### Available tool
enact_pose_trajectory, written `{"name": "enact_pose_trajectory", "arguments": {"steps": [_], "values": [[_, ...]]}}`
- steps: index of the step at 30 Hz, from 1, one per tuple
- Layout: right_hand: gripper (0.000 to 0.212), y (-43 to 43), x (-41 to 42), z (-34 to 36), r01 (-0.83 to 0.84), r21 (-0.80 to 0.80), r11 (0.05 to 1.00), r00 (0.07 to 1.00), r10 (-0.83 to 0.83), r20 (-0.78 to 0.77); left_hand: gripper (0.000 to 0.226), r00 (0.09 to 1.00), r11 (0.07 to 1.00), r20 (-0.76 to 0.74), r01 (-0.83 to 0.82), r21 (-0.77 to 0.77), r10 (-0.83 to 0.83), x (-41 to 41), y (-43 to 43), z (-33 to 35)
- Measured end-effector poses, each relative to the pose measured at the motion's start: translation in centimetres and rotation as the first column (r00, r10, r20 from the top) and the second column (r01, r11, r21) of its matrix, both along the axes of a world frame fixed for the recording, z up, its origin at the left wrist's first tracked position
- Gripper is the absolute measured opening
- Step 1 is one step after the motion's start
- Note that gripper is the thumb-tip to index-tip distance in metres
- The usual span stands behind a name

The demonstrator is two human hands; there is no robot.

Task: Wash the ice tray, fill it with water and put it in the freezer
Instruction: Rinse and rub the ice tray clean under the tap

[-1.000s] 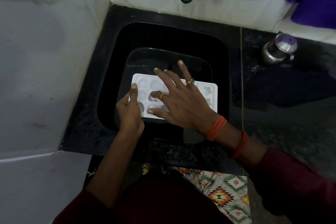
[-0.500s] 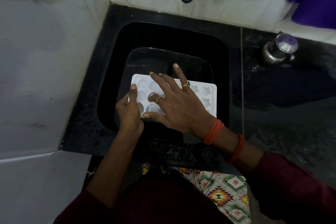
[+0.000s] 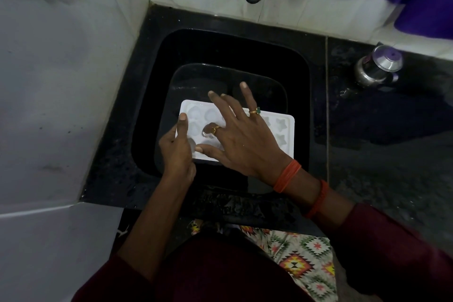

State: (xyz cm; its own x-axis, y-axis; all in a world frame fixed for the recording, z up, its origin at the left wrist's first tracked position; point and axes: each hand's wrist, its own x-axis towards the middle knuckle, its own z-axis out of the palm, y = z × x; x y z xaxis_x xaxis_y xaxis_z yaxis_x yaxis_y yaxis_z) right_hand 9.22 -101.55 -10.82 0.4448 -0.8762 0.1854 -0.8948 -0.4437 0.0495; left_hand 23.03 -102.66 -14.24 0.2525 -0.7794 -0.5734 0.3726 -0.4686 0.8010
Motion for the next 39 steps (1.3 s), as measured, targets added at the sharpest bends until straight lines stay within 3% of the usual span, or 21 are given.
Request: {"name": "enact_pose_trajectory", "arguments": {"steps": [7, 19, 39], "values": [[0.07, 0.5, 0.3, 0.5, 0.013, 0.077, 0.997, 0.999, -0.01, -0.037, 0.028, 1.0, 1.0, -0.01, 0.005, 0.006, -0.005, 0.1, -0.1, 0.1], [0.061, 1.7, -0.5, 1.1, -0.013, 0.019, 1.0, 0.998, 0.012, 0.055, 0.028, 1.0, 1.0, 0.026, 0.004, 0.031, -0.005, 0.0, -0.2, 0.3], [0.068, 2.6, -0.1, 0.8, -0.06, 0.085, 0.995, 0.998, 0.06, 0.001, 0.032, 0.997, 0.999, 0.075, 0.033, 0.034, -0.035, -0.1, 0.2, 0.8]]}}
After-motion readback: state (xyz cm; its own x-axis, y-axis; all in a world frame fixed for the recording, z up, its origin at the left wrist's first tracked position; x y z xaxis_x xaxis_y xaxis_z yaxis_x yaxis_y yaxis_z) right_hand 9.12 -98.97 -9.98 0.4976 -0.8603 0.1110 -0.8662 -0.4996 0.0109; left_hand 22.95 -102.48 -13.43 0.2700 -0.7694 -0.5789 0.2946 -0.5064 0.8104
